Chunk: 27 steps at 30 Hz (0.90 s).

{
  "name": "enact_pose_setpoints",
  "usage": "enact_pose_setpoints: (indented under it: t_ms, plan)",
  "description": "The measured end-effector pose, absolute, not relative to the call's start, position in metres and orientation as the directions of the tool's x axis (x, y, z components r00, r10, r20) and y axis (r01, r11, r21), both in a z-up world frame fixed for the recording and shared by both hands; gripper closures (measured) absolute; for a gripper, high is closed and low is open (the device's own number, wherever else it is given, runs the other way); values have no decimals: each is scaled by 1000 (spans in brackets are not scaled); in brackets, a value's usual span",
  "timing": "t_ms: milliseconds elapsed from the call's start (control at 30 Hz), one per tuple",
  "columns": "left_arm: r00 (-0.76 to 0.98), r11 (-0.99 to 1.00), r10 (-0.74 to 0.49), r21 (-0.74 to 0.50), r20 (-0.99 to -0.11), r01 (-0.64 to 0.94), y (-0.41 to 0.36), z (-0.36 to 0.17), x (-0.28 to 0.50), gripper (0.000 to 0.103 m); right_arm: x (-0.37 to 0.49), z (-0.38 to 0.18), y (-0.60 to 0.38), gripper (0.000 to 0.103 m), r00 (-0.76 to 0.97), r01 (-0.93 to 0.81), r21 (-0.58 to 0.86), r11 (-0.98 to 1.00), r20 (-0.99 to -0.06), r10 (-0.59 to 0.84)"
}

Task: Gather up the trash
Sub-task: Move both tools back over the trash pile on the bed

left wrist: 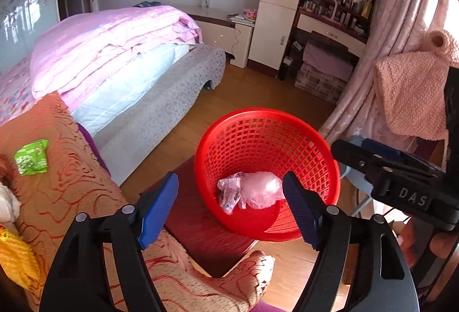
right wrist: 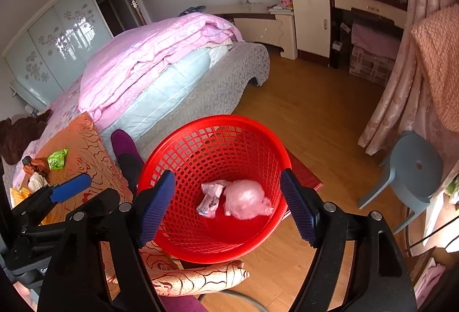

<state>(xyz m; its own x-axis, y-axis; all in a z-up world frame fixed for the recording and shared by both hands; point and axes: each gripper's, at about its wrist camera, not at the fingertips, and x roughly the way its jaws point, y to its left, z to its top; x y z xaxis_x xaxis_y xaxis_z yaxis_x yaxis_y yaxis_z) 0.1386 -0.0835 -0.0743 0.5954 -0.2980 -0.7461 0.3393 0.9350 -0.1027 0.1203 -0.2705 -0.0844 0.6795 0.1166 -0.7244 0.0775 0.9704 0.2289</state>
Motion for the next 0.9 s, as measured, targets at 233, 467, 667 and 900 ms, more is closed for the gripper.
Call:
enact_pose_setpoints:
  t_ms: [233,467,667,900]
  plan:
    - [633,954,-269,-111,-726,279,-63,-64,128,28,108,-73,-255,30,724,54,179,982,-685,85]
    - [692,978,-190,-75,-696,193,-31,-49,107,28,96,-60,-230,30,753,-29,174,984,-644,136]
    - [714,991,-133,-81,-687,106,3,-39,87,27,85,-51,-196,30,745,-134,165,977,-633,209]
    - [747,996,-61,-94,-662,-2,45,-25,61,27,72,-49,-165,30,726,-220,151,964,-634,265]
